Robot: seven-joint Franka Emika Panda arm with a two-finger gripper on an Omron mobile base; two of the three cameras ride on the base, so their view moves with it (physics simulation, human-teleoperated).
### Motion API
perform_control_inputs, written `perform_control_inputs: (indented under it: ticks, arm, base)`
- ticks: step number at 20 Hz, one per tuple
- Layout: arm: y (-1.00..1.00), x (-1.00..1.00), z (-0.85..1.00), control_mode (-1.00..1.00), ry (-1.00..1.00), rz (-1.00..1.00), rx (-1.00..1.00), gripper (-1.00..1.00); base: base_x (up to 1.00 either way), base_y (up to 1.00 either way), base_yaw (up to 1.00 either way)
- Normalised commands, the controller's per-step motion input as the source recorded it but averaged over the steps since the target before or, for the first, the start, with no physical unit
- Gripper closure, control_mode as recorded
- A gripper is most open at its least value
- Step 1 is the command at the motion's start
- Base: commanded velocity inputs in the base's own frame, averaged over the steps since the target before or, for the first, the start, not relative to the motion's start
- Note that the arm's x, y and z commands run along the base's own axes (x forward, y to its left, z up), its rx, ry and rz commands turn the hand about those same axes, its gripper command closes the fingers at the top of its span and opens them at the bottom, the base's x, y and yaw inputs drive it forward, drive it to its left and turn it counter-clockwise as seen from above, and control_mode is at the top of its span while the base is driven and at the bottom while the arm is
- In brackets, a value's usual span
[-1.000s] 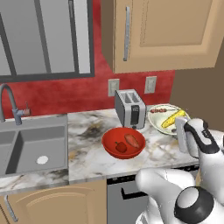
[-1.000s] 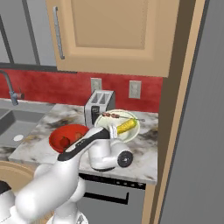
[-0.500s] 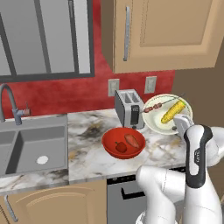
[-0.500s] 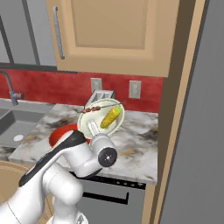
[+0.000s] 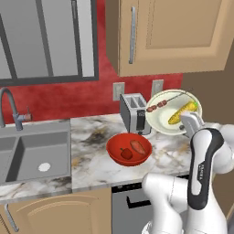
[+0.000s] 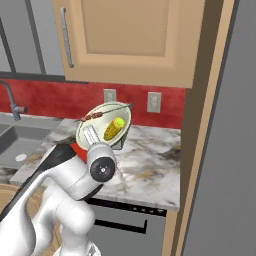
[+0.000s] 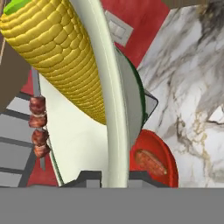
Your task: Place the bowl containing the corn and kebab skewer in the microwave. Close the microwave door and press the start button to microwave the meal.
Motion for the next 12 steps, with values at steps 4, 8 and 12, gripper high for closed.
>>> perform_control_inputs:
  ticks: [4, 8, 12]
  arm:
    - [0.04, -0.26, 0.46, -1.0, 0.17, 0.05, 0.02, 1.0]
    - [0.17, -0.36, 0.18, -1.0, 0.16, 0.08, 0.08, 1.0]
    - [0.26, -0.44, 0.06, -1.0, 0.07, 0.05, 0.18, 1.0]
  base:
    - [0.0, 0.0, 0.0]
    - [0.0, 0.0, 0.0]
    - [0.0, 0.0, 0.0]
